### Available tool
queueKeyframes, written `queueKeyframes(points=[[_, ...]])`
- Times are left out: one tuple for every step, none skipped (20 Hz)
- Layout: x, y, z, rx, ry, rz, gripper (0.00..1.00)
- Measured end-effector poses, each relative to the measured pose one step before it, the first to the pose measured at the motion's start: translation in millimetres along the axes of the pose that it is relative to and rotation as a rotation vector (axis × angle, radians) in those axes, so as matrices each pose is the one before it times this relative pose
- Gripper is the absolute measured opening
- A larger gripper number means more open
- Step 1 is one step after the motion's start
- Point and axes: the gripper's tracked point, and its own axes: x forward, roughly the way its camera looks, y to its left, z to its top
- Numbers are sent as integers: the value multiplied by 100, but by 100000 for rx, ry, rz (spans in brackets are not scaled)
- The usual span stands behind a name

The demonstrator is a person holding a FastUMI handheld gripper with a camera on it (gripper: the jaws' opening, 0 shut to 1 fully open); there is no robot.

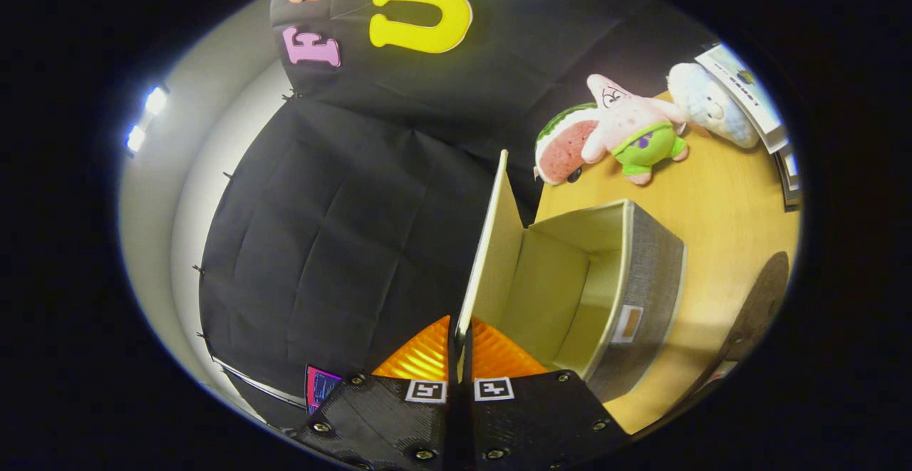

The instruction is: Open the storage box then place both shoes into the box .Put the left shoe in first, then the right shoe, with the right side of both shoes facing outward in a uniform manner.

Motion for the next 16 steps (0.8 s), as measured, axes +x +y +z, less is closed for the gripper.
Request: queueKeyframes(points=[[797, 1141, 128, -440, 61, 1331, 0], [991, 1159, 28, -1151, 474, 1324, 0], [1078, 701, -30, -1438, 845, 752, 0], [1038, 742, -59, -966, 994, 994, 0], [1021, 655, -55, -765, 1123, 819, 0], [1041, 560, -123, -787, 687, 528, 0], [976, 433, -115, -346, 724, 384, 0], [1121, 444, -201, 28, 819, 521, 0], [1203, 161, -86, 14, 988, -103, 0], [1278, 316, -198, 78, 933, 169, 0], [1374, 238, -149, -161, 1075, -227, 0], [1497, 137, -193, -373, 1074, -315, 0], [1383, 193, -233, -136, 1110, -31, 0], [1277, 228, -348, -302, 1113, -294, 0], [1121, 69, -389, -435, 1113, -417, 0], [1379, -169, -444, 3, 1167, -906, 0]])
